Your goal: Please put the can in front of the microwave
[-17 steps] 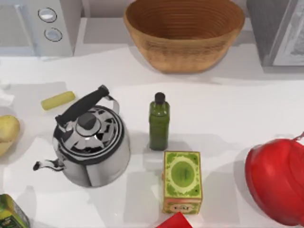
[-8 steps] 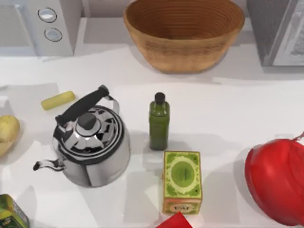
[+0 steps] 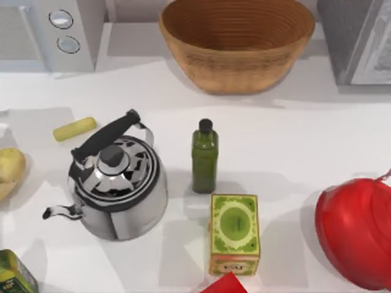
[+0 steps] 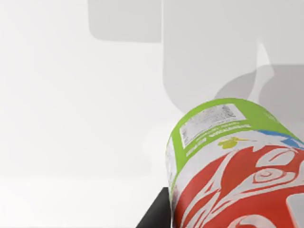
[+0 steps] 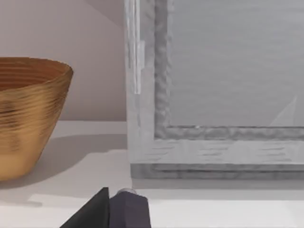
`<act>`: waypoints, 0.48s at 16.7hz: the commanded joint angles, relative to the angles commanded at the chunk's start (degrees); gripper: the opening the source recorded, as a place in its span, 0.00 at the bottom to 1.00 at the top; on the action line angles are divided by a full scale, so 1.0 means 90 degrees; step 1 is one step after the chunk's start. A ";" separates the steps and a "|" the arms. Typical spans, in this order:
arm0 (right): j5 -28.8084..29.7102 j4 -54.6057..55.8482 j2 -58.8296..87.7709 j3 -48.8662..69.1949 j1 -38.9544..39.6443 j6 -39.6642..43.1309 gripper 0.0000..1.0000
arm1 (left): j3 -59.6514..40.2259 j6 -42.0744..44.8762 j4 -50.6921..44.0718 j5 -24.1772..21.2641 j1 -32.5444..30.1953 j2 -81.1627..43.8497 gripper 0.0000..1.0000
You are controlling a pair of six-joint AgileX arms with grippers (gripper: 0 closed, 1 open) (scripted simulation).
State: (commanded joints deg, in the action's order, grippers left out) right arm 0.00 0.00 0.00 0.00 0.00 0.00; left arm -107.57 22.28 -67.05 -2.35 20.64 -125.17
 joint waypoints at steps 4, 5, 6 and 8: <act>0.0000 0.0000 0.0000 0.0000 0.0000 0.0000 1.00 | 0.0000 0.0000 0.0000 0.0000 0.0000 0.0000 0.45; 0.0000 0.0000 0.0000 0.0000 0.0000 0.0000 1.00 | 0.0000 0.0000 0.0000 0.0000 0.0000 0.0000 0.53; 0.0000 0.0000 0.0000 0.0000 0.0000 0.0000 1.00 | 0.0000 0.0000 0.0000 0.0000 0.0000 0.0000 0.60; 0.0000 0.0000 0.0000 0.0000 0.0000 0.0000 1.00 | 0.0000 0.0000 0.0000 0.0000 0.0000 0.0000 0.75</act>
State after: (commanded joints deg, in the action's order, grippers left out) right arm 0.00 0.00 0.00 0.00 0.00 0.00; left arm -107.57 22.28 -67.05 -2.35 20.64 -125.17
